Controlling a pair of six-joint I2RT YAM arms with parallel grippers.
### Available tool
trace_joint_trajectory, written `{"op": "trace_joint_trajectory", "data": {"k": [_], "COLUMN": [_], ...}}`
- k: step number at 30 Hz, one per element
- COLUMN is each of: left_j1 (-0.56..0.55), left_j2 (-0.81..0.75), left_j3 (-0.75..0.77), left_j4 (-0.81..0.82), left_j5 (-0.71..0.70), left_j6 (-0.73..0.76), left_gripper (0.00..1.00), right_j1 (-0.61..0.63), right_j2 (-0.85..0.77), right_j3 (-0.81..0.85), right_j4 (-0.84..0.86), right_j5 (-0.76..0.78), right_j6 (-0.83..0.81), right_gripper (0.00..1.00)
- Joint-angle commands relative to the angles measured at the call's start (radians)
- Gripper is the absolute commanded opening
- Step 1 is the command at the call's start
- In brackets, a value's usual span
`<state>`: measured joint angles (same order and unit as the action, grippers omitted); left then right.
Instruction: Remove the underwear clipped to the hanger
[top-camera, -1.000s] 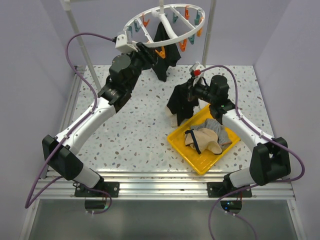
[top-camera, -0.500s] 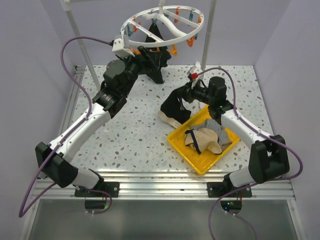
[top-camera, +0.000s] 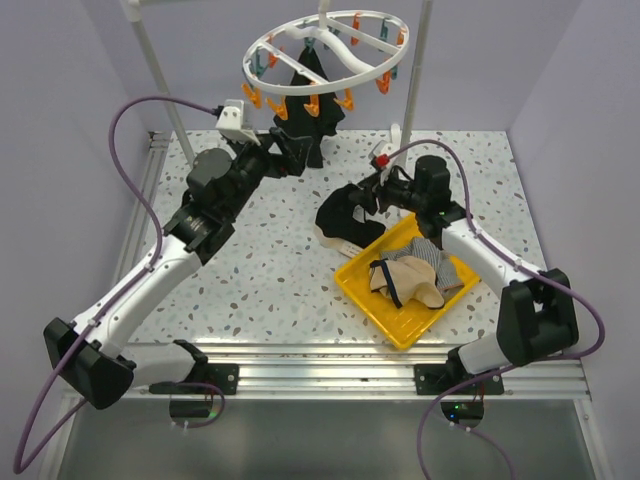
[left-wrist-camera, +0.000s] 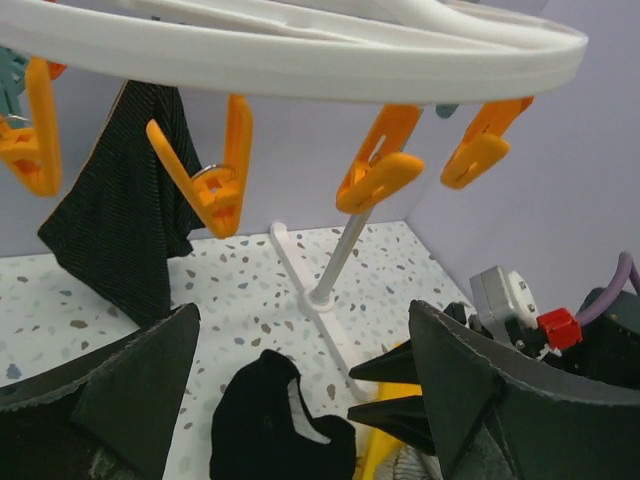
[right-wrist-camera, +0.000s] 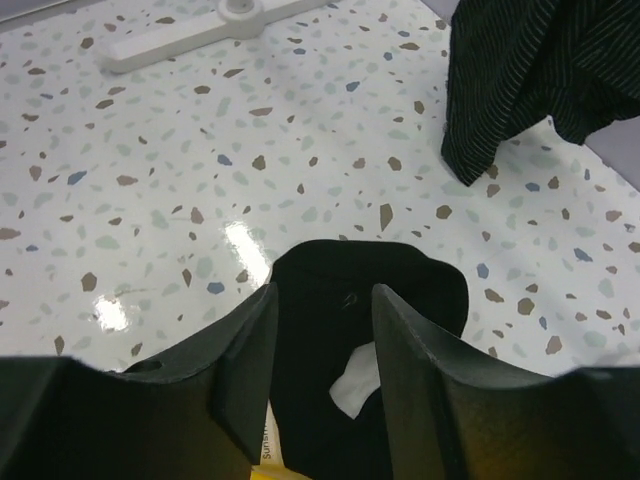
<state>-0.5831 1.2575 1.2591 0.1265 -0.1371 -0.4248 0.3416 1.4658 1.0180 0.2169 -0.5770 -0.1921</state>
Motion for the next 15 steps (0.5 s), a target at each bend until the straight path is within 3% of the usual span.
{"op": "trace_joint_trajectory", "data": {"k": [1,2,3,4,6,7,15], "left_j1": [0.003,0.003,0.003,0.003,0.003,0.005,0.005], "left_j2": [-0.088,-0.105,-0.137,-0.153,-0.196,-0.21,-0.36], "left_j3": [-0.052,-0.084,-0.099,-0.116,-0.156,-0.168,-0.328], "left_j4": [-0.025,-0.028,-0.031,-0.033,-0.037,-0.045,-0.1], "left_j5": [0.028,0.031,0.033,0.033,0.027,0.016,0.016], "left_j6": [0.11,0.125,0.158,0.175,0.227,0.239,0.394], "left_gripper": [0.9,0.91,0.91,0.94,0.96,1.0,1.0], "right_j1": [-0.016,-0.021,-0.029,-0.039,-0.055,-0.074,-0.177], "right_j2": [-0.047,-0.058,-0.061,-0.067,-0.078,-0.081,-0.131], "right_j3": [0.02,0.024,0.028,0.031,0.037,0.039,0.053], "right_j4": [-0.095,-0.117,-0.17,-0.198,-0.27,-0.295,-0.565], "right_j5": [-0.101,-0.124,-0.141,-0.158,-0.188,-0.207,-0.294], "right_j6": [-0.069,-0.075,-0.092,-0.102,-0.122,-0.132,-0.234], "right_gripper": [0.48,0.54,0.72,0.84,0.99,0.99,0.99]}}
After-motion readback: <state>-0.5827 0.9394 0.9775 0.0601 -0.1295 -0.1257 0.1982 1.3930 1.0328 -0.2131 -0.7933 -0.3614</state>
